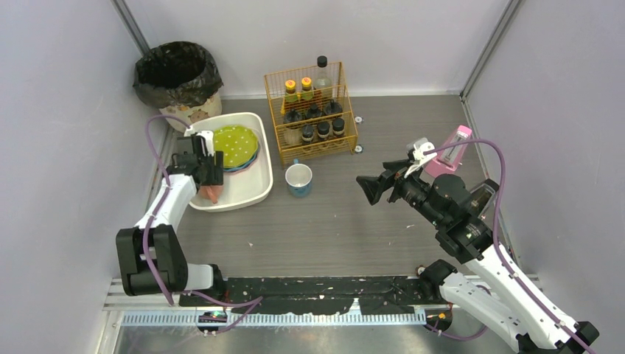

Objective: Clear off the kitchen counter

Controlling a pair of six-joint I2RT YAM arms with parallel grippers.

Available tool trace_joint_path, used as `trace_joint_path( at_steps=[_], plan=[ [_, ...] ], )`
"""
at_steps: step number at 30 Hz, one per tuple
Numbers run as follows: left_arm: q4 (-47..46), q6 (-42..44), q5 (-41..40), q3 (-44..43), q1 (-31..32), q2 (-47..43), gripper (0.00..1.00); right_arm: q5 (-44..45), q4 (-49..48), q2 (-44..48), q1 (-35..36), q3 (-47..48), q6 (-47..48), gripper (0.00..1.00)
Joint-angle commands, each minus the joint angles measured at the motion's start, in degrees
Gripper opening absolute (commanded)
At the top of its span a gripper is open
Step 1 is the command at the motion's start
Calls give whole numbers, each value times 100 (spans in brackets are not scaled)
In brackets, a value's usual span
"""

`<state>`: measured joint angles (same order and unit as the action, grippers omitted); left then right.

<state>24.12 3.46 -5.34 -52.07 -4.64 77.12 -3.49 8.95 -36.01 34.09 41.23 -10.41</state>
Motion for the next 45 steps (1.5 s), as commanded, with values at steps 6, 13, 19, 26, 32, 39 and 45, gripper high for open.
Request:
trace_joint_path(
  at_steps=[6, 13, 19, 26, 32, 39, 45],
  plan=[
    [-1362, 322, -17, 424, -87, 137, 4, 39, -237, -37, 22, -1, -17, 97],
    [-1047, 235, 33, 313, -89, 233, 42, -21, -274, -142, 19, -15, -71, 97],
    [-840, 37, 29, 335, -82, -16, 70, -50, -273, -350, 17, 64, -70, 97],
    [-571, -314, 43, 434, -87, -504, 91, -123, -312, -743, 27, 217, -163, 97],
    [-57, -770, -64, 317, -71, -932, 99, -224, -389, -1209, 30, 434, -242, 97],
    [394, -1324, 127, 313, 298, -1948, 100, -226, -282, -2100, 28, 884, -606, 99],
    [847, -1770, 915, 371, 763, -3050, 100, -216, 142, -3142, 95, 1567, -1041, 94]
  ],
)
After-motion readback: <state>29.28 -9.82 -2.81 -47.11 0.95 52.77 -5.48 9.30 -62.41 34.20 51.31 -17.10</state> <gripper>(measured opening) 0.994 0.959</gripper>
